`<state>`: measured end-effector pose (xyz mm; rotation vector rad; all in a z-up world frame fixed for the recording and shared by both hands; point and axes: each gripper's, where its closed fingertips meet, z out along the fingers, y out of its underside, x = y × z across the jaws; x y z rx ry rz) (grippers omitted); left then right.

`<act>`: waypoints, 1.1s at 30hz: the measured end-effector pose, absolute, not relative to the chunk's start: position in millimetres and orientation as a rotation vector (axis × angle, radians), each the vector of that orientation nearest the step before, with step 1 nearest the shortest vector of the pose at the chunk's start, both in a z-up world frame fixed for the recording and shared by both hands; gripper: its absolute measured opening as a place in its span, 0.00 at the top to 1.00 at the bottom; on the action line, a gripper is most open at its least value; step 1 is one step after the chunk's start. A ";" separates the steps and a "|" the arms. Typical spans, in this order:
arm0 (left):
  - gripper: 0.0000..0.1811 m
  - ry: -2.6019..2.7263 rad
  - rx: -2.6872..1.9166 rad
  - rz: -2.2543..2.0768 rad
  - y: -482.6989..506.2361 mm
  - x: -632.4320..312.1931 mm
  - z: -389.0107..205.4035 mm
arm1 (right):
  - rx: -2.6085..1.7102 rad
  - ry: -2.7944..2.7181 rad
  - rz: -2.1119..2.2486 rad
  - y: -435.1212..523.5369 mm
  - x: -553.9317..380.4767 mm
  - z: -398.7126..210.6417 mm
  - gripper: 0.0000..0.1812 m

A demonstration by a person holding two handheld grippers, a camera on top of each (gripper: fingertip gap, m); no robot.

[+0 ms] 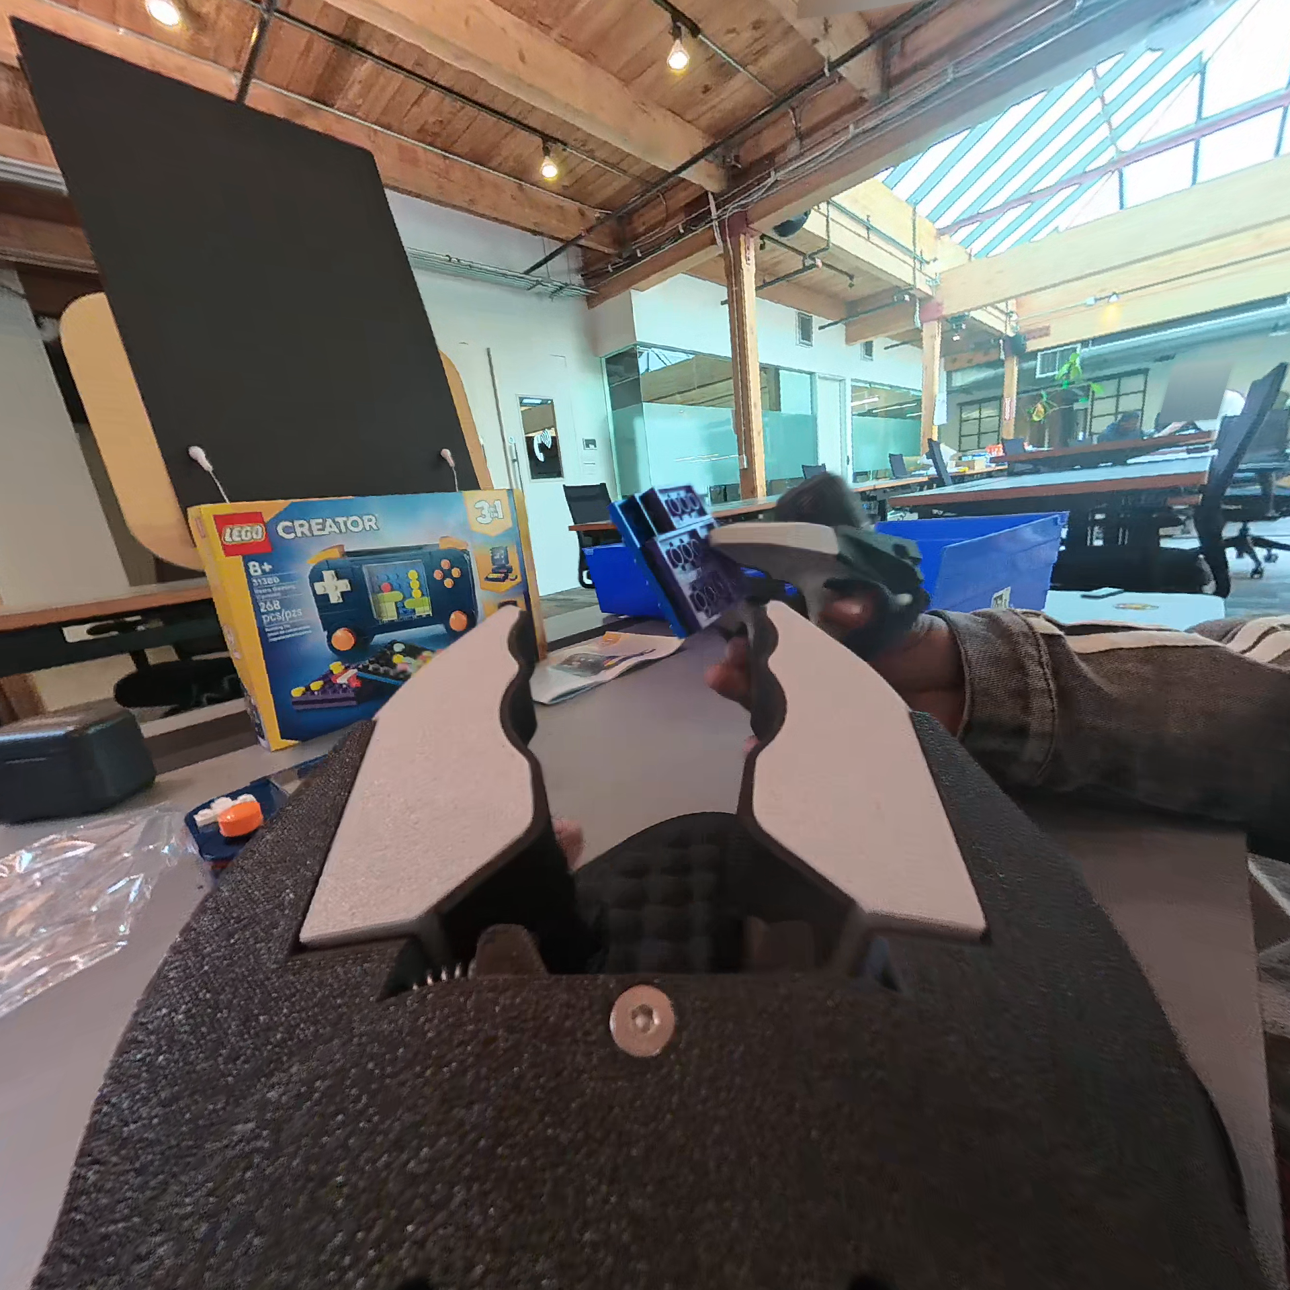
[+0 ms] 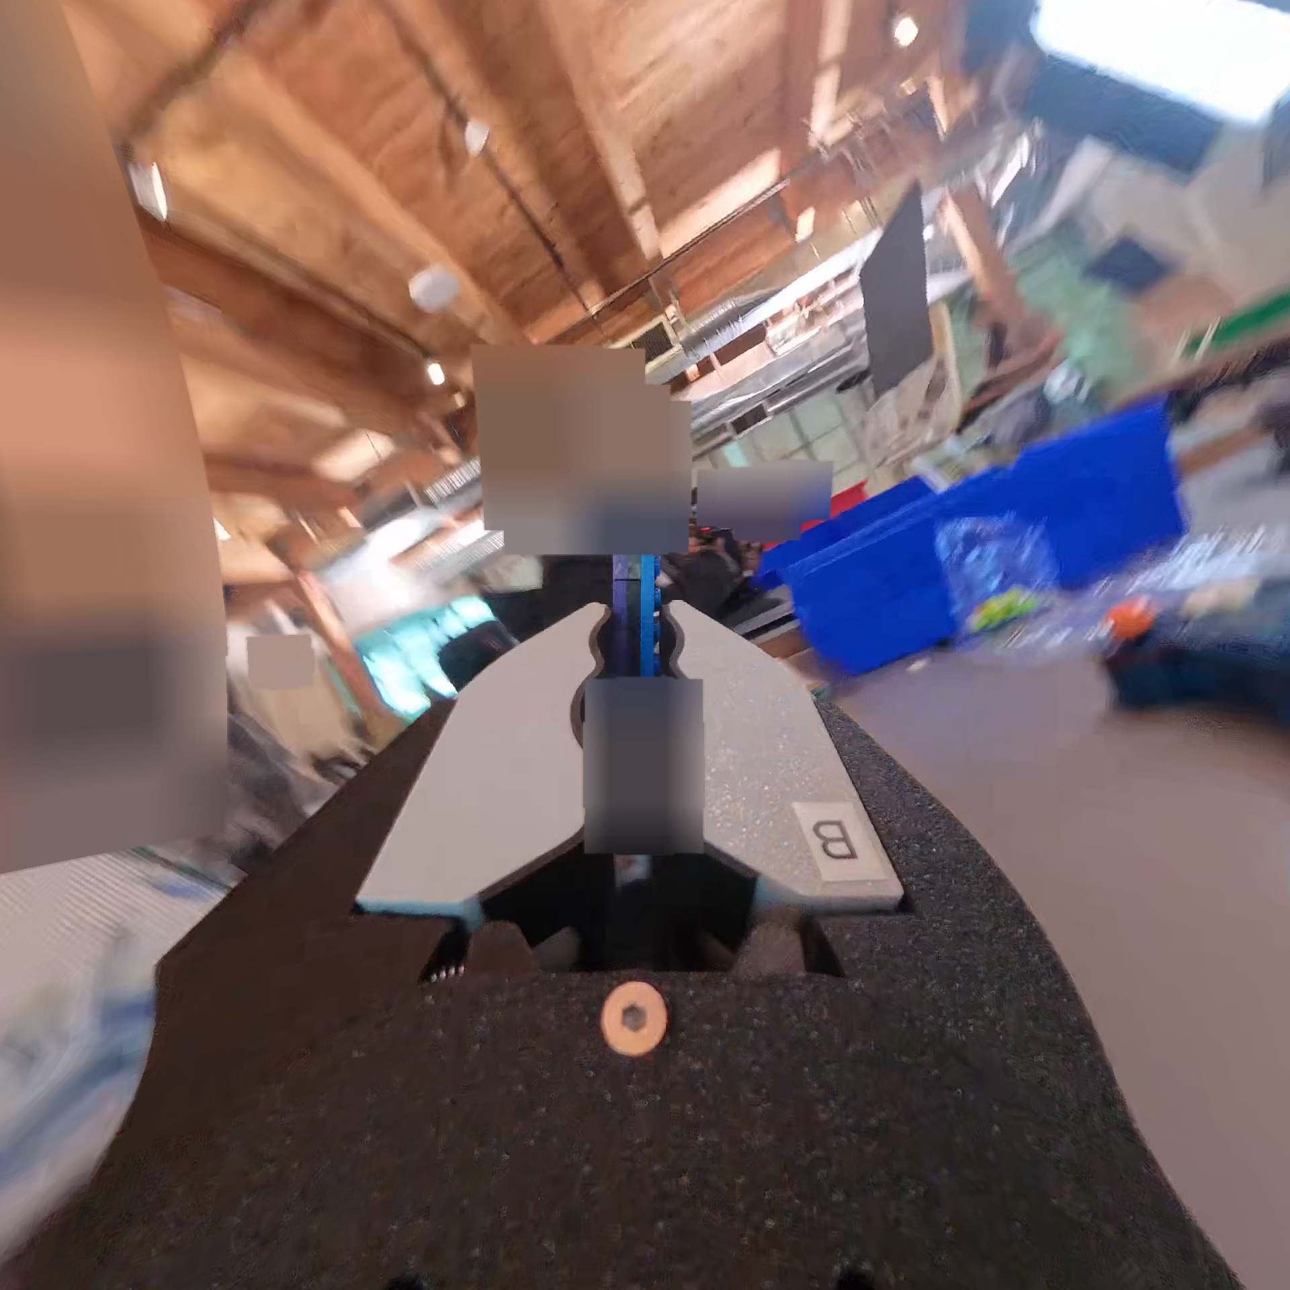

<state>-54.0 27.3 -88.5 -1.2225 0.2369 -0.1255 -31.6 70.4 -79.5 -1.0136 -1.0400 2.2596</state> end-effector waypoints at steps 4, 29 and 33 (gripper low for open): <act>0.60 0.277 -1.144 -0.060 21.0 -49.3 -78.1 | -0.857 -1.227 1.873 58.3 -34.8 -83.2 0.94; 0.92 0.319 -1.299 -0.126 21.5 -35.8 -91.7 | -1.025 -1.469 2.085 22.2 -38.8 -104.8 0.91; 0.94 0.151 -1.317 0.201 25.2 -64.3 -86.7 | -1.071 -1.098 1.763 55.6 -41.9 -75.8 0.71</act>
